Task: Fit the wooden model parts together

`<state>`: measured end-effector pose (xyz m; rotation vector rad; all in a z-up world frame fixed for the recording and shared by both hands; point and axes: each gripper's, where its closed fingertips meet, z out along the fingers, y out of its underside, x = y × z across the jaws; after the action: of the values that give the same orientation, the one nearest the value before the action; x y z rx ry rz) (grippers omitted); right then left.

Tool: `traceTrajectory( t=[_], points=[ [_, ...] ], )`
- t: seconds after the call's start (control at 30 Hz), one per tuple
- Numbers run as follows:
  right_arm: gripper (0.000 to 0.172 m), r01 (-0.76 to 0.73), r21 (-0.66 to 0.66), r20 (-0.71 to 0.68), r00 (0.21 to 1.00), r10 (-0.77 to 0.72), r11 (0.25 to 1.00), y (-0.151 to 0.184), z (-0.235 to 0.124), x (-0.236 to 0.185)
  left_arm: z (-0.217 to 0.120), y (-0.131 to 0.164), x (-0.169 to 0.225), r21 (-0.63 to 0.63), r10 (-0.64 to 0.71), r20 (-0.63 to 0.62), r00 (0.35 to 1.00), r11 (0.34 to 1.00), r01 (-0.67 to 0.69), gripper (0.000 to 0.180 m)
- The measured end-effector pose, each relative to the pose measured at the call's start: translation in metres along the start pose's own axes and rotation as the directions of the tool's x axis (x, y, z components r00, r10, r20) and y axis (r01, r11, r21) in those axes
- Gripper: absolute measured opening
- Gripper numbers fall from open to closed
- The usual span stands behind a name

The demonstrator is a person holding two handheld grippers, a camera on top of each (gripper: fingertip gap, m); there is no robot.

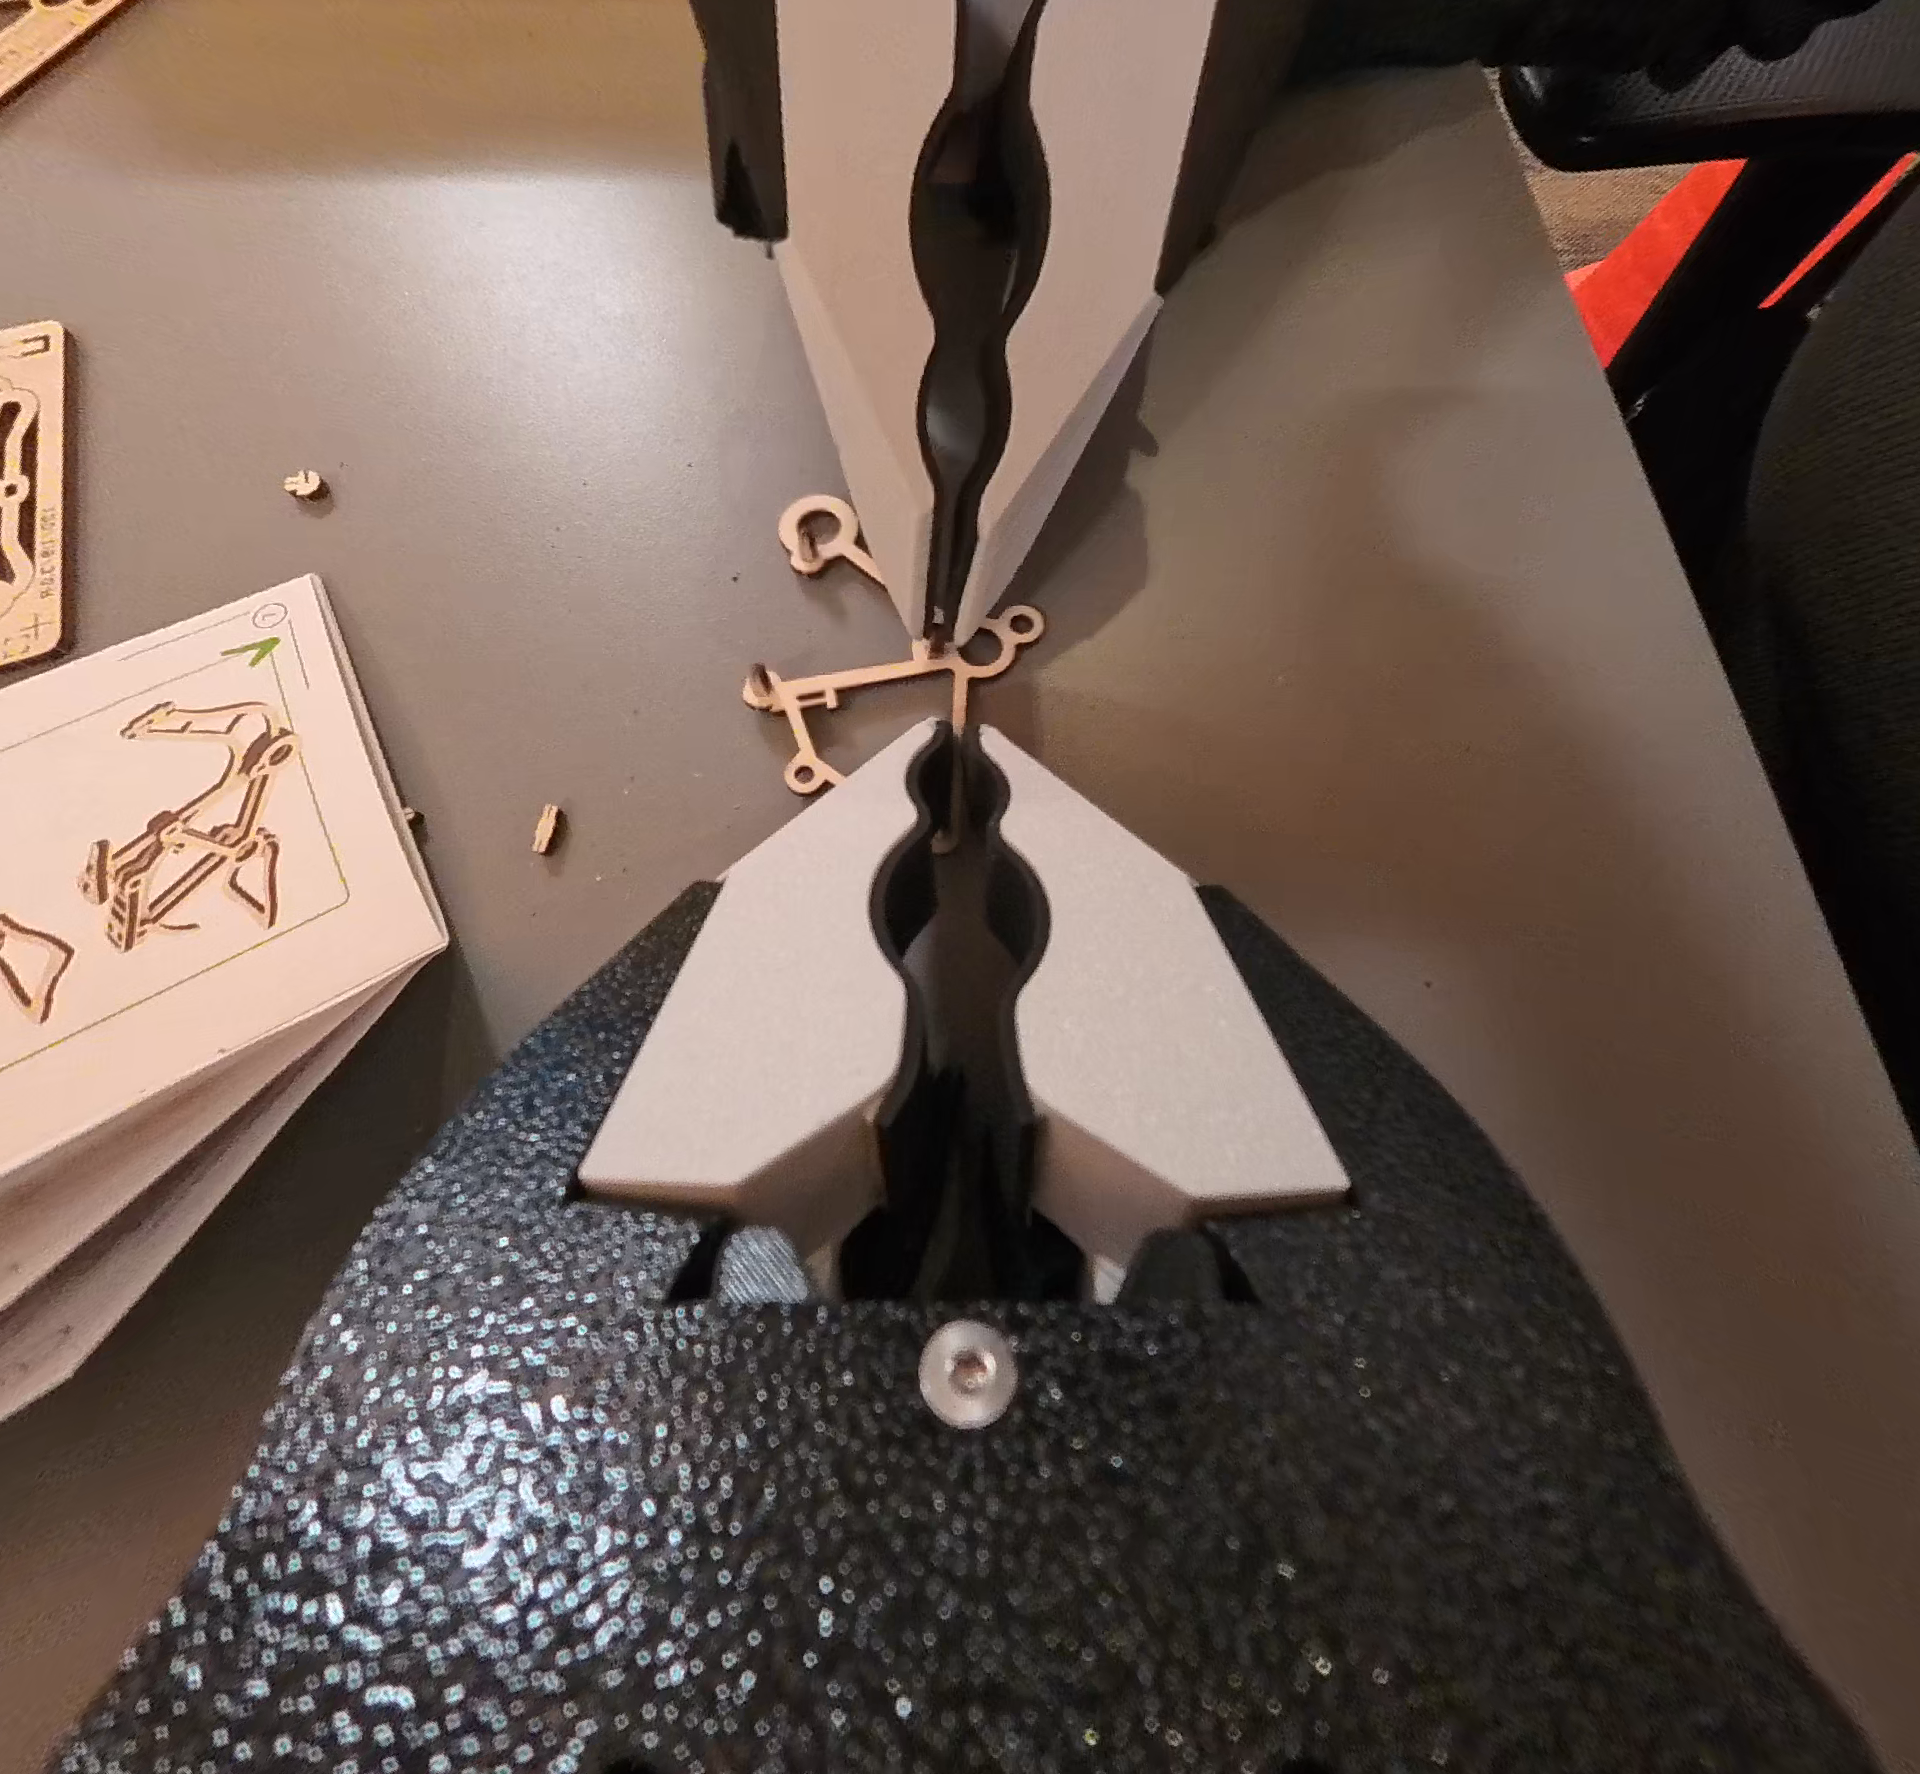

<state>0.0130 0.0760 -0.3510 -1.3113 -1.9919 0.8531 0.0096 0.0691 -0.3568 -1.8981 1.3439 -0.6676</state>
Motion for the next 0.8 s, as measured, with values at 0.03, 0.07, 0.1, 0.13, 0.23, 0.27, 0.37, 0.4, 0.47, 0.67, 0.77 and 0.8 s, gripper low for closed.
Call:
traceTrajectory(
  t=[0.03,0.07,0.1,0.13,0.23,0.27,0.37,0.4,0.47,0.67,0.77,0.8],
  points=[
    [0.001,-0.029,0.004,0.011,1.000,0.029,1.000,0.0001,0.0001,0.0003,0.0000,0.0000,-0.0001,0.000,0.000,0.000,1.000,1.000,0.000,0.000],
    [0.001,-0.065,0.008,0.024,0.998,0.065,0.998,0.0002,0.0002,0.0009,0.0000,0.0000,-0.0002,0.000,-0.002,0.001,1.000,1.000,0.002,0.000],
    [0.001,-0.095,0.011,0.038,0.995,0.095,0.995,0.0003,0.0001,0.0010,0.0000,0.0000,-0.0002,0.000,-0.002,0.001,1.000,1.000,0.002,0.000],
    [0.001,-0.111,0.010,0.045,0.993,0.111,0.994,0.0006,-0.0001,0.0013,0.0000,0.0000,-0.0002,0.000,-0.003,0.002,1.000,1.000,0.003,0.000],
    [0.001,-0.162,0.005,0.058,0.985,0.162,0.987,0.0009,-0.0001,0.0017,0.0000,0.0000,-0.0006,0.000,-0.006,0.002,1.000,1.000,0.006,0.000],
    [0.001,-0.176,0.004,0.063,0.983,0.175,0.984,0.0011,-0.0002,0.0018,0.0001,0.0000,-0.0006,-0.001,-0.006,0.002,1.000,1.000,0.006,0.000],
    [0.001,-0.180,-0.002,0.061,0.982,0.180,0.984,0.0010,0.0003,0.0017,0.0000,0.0000,-0.0005,-0.001,-0.004,0.003,1.000,1.000,0.004,0.000],
    [0.001,-0.161,-0.008,0.049,0.986,0.161,0.987,0.0011,0.0006,0.0018,0.0000,0.0000,-0.0005,-0.002,-0.005,0.003,1.000,1.000,0.005,0.000],
    [0.001,-0.101,-0.037,0.012,0.995,0.102,0.994,0.0013,0.0014,0.0021,0.0001,0.0001,-0.0007,-0.004,-0.007,0.006,1.000,1.000,0.007,0.000],
    [0.001,-0.033,-0.109,-0.006,0.999,0.033,0.993,0.0045,0.0006,0.0015,0.0002,0.0003,-0.0008,-0.006,-0.007,0.008,1.000,1.000,0.007,0.000],
    [0.000,-0.044,-0.107,0.003,0.999,0.045,0.993,0.0046,0.0009,0.0016,0.0003,0.0004,-0.0008,-0.009,-0.008,0.008,1.000,1.000,0.008,0.000],
    [0.000,-0.035,-0.109,-0.005,0.999,0.035,0.993,0.0044,0.0015,0.0024,0.0003,0.0004,-0.0008,-0.009,-0.007,0.008,1.000,1.000,0.007,0.000]
  ],
)
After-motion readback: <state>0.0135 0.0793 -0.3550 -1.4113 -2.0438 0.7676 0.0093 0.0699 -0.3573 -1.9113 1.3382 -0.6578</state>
